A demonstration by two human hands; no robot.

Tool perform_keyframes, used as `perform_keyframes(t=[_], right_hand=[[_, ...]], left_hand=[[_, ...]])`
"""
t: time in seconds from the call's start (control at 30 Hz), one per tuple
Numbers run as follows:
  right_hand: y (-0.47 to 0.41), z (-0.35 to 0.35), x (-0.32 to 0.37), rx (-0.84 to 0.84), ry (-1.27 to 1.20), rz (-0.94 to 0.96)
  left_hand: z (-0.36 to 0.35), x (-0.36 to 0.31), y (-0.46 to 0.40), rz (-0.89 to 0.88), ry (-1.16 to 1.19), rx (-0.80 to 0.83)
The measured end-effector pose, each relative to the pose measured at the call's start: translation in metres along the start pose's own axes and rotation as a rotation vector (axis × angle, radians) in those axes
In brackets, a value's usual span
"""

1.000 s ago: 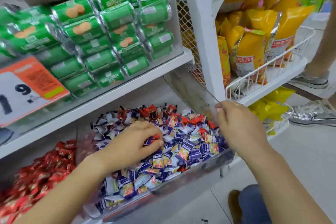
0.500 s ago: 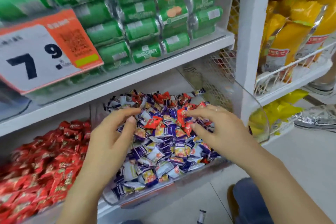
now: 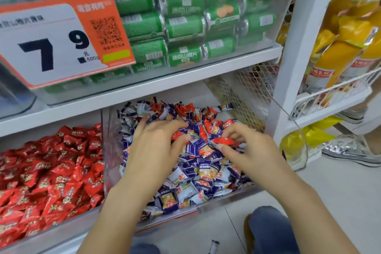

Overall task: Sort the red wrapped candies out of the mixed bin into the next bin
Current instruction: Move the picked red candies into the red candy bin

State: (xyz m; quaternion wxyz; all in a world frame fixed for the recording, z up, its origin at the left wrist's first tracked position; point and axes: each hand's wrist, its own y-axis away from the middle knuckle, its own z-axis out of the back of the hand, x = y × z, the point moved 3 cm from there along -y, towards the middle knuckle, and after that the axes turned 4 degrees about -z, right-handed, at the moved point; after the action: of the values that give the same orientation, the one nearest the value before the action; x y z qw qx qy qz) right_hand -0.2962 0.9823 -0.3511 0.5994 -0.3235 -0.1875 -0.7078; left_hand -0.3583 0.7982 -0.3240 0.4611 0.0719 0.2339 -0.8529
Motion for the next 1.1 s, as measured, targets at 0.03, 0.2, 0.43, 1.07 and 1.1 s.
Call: perform_keyframes(t=[0.03,0.2,0.43,1.07,1.1], right_hand=[[-0.001,0.006,-0.002,-0.042,-0.084,-0.037],[-0.022,0.024,-0.018,-0.163,-0.177,-0.214],[-0.066,0.024,-0.023,-0.172,0.023,-0.183],[-0.084,-0.017,-0.046,0.156,0.423,-0.181],[-0.08,-0.011,-0.042,0.136,0.379,-0.174]], left_hand=[[0.003,-0.001,-0.002,0.001,0.054,-0.058],[0.004,-0.007,-0.021,0.099,0.219,-0.129],[-0.025,-0.025,-0.042,0.082,0.069,0.112],[-0.07,-0.023,-0.078,-0.074,-0.113,0.455],[-0.066,-0.021,-0.078,-0.061,-0.079,0.437]])
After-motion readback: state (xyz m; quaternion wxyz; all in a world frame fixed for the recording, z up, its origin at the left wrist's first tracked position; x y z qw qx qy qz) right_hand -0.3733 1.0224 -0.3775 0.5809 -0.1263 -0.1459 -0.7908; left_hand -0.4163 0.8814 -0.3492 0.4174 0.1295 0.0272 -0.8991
